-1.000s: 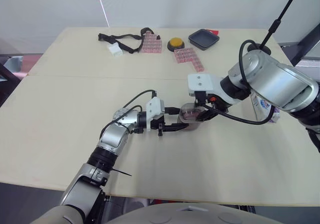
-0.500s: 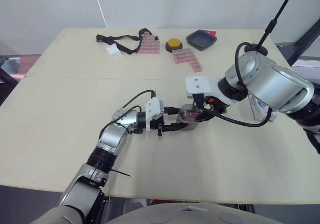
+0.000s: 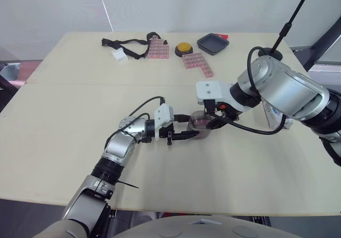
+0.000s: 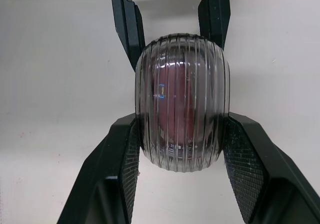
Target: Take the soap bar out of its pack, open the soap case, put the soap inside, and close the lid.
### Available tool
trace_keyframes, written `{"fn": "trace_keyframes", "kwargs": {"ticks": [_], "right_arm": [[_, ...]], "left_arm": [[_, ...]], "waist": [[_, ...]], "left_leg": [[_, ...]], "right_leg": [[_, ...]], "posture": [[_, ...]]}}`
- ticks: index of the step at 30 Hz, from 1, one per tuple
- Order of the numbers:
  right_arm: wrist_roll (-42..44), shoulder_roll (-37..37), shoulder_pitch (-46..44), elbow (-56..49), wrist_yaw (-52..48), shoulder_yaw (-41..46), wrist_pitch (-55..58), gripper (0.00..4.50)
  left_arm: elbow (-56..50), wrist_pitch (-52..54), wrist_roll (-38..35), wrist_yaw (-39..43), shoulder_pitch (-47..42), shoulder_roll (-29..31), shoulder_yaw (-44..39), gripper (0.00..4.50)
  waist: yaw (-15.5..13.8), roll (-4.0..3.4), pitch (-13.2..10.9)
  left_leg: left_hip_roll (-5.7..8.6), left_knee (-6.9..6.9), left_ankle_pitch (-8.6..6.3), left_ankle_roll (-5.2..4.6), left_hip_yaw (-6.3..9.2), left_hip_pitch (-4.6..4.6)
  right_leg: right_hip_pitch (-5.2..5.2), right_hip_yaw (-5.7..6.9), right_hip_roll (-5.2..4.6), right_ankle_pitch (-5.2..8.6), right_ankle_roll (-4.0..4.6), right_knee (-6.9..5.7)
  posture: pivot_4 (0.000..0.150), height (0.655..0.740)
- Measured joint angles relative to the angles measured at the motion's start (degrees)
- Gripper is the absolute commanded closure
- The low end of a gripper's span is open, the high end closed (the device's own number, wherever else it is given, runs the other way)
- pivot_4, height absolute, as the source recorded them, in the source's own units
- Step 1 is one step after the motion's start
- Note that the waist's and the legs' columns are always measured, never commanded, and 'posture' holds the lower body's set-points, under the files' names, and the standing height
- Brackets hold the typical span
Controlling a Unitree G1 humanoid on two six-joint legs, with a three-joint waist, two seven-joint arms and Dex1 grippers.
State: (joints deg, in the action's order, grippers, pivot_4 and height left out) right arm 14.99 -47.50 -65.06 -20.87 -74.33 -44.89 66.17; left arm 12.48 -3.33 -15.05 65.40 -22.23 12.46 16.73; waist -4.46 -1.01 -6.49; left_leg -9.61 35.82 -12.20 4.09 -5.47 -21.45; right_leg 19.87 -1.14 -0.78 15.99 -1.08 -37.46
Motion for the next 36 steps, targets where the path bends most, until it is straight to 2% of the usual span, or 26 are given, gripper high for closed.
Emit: {"fn": "trace_keyframes", "kwargs": {"ticks": [6,8,11,19,25,31,36], "right_arm": [[-0.8,0.0,0.0,0.0,-0.2,-0.6,-0.8,2.57],[-1.0,0.1,0.0,0.1,-0.2,-0.6,-0.8,1.48],[-1.6,1.0,1.8,2.0,0.8,-2.2,-0.9,0.63],[-2.4,1.4,2.4,3.0,1.1,-3.6,-1.3,0.63],[-2.5,-0.7,2.5,2.9,1.1,-3.3,-1.5,0.63],[-2.4,-5.1,4.7,1.2,0.8,-0.5,-2.1,0.63],[-0.8,-9.7,10.8,-1.1,0.9,6.0,-2.6,0.63]], "left_arm": [[0.0,0.2,0.0,-0.2,0.0,-0.1,0.0,2.63],[0.0,0.3,-0.1,-0.1,0.0,-0.1,-0.1,2.63],[-0.2,0.2,0.0,0.0,0.0,-0.3,0.2,2.63],[-0.9,0.2,-0.1,0.7,0.0,-0.3,0.2,2.63],[-0.9,0.2,0.0,0.8,0.0,-0.3,0.2,2.63],[-0.9,0.3,0.0,0.8,-0.1,-0.3,0.2,2.63],[-0.9,0.3,0.0,0.9,-0.1,-0.3,0.2,2.63]], "waist": [[0.1,0.02,0.0],[0.1,0.02,0.0],[-0.1,0.01,0.0],[-0.3,-0.06,-0.1],[-0.2,-0.06,-0.1],[-0.4,-0.06,-0.1],[-0.6,-0.06,-0.1]], "left_leg": [[0.00,-0.03,0.00,0.00,0.00,0.00],[0.00,-0.04,0.00,0.00,0.00,0.00],[0.04,-0.03,0.01,-0.01,0.00,-0.10],[0.03,-0.02,0.00,-0.04,0.00,-0.61],[0.03,-0.02,0.00,-0.04,0.00,-0.62],[0.04,-0.02,0.00,-0.04,0.00,-0.64],[0.04,-0.02,-0.01,-0.04,0.00,-0.65]], "right_leg": [[0.00,0.00,0.00,0.00,0.00,0.02],[0.00,0.00,0.00,0.00,0.00,0.02],[0.13,0.01,-0.04,0.00,0.00,0.03],[0.50,0.04,0.00,0.00,-0.01,-0.06],[0.51,0.04,-0.01,0.00,-0.01,-0.07],[0.51,0.04,-0.01,-0.01,-0.01,-0.06],[0.51,0.03,-0.01,-0.01,-0.02,-0.02]], "posture": [[0.150,0.7400],[0.150,0.7400],[0.150,0.7400],[0.150,0.7400],[0.150,0.7400],[0.150,0.7400],[0.150,0.7400]]}}
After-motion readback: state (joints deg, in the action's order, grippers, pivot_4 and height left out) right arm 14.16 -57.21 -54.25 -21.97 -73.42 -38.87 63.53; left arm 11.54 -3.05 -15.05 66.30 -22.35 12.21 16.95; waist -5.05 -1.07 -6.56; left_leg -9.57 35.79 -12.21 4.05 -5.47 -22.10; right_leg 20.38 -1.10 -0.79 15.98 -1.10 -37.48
